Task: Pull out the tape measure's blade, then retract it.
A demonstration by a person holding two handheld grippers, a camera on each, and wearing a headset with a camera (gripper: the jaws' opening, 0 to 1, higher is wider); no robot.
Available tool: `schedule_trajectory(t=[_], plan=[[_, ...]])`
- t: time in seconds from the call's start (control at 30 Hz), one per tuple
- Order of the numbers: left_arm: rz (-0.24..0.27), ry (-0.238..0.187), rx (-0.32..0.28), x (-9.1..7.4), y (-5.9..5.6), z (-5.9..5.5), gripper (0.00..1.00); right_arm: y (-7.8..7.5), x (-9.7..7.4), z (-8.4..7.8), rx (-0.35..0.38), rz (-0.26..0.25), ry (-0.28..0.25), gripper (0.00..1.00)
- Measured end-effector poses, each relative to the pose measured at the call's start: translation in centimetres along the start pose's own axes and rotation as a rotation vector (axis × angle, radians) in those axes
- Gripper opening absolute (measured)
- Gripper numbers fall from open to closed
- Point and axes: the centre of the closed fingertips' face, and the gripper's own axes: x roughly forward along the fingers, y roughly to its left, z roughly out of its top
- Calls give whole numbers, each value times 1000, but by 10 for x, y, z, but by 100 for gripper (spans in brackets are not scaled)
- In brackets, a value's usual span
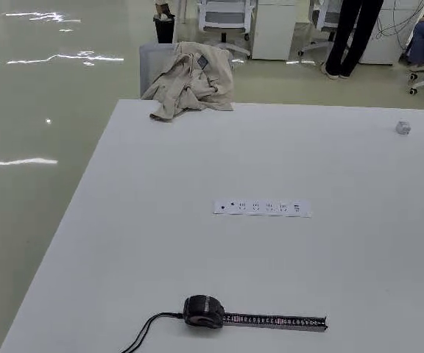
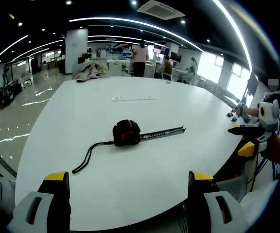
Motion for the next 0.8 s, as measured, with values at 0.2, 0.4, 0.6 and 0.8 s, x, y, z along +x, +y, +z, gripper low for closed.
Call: schedule_trajectory(t=[0.2, 0.4, 0.6, 0.8], plan=[[-10, -10, 25, 3, -5, 5, 99, 1, -2, 2, 1, 0, -13, 85], [-27, -11, -22, 8, -10, 6, 99, -1, -3, 2, 2, -8, -23, 84], [-23, -34, -27, 10, -15, 14, 98, 2, 1, 1, -2, 1, -22, 85], [-6, -35, -59, 17, -14, 17, 98, 1, 7, 2, -14, 7, -25, 85]])
